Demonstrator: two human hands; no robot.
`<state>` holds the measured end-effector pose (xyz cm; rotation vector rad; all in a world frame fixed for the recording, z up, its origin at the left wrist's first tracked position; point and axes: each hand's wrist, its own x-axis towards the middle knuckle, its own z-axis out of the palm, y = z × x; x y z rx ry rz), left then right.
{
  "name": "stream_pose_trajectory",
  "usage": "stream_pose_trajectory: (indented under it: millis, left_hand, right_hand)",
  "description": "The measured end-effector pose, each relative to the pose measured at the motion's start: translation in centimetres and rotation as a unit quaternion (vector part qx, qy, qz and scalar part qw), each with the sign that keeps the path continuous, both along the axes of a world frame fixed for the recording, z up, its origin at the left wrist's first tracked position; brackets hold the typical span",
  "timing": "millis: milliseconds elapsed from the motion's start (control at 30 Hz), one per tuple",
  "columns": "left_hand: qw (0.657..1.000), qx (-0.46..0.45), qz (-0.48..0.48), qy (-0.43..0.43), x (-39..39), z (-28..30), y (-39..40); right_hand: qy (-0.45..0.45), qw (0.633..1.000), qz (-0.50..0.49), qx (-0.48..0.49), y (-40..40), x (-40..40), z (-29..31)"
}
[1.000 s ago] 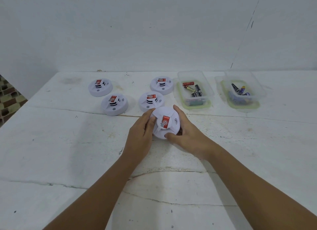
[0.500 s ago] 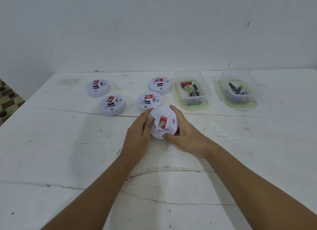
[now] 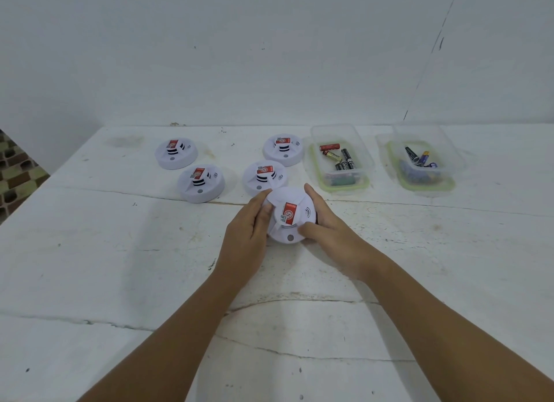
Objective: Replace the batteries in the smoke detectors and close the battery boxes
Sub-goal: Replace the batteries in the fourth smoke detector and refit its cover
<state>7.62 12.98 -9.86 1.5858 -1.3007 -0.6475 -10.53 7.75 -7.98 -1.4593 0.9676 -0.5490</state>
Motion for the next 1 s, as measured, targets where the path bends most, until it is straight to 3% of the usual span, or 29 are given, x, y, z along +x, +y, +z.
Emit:
stream_pose_trajectory:
  millis: [1000]
  left_hand:
    - [1.0,0.001,-0.005,0.001,0.07,-0.11,-0.05]
  right_hand:
    - [-0.021,0.999,-0.009,0.024,0.47,0.07,0.49]
